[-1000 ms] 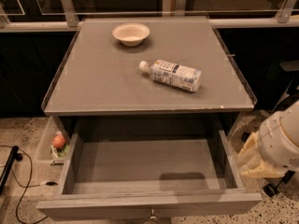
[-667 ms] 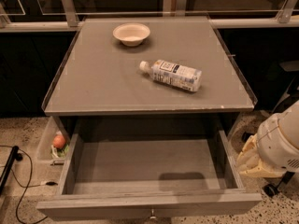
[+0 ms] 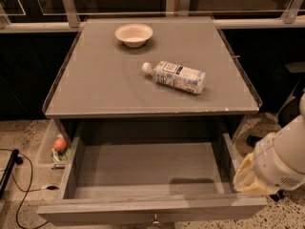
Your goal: Close top drawer
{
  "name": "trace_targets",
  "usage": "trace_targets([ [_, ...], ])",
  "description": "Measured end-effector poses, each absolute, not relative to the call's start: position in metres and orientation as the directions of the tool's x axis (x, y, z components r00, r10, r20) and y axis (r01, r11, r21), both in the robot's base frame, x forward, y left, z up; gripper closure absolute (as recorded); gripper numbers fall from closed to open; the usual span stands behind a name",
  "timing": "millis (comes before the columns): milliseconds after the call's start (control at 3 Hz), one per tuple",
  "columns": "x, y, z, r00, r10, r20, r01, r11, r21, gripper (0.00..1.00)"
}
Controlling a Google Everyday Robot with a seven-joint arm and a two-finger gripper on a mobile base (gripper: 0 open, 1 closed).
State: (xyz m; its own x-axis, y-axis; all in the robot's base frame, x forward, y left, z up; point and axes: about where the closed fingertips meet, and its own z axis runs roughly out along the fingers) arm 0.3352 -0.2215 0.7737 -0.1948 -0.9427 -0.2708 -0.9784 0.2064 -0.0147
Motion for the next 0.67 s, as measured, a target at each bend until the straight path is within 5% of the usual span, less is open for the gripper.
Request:
trace_targets([
  [667,0.304,-0.216,0.664,-0.281,-0.881,-0.381,-0.957,0.286,0.044,1.0],
])
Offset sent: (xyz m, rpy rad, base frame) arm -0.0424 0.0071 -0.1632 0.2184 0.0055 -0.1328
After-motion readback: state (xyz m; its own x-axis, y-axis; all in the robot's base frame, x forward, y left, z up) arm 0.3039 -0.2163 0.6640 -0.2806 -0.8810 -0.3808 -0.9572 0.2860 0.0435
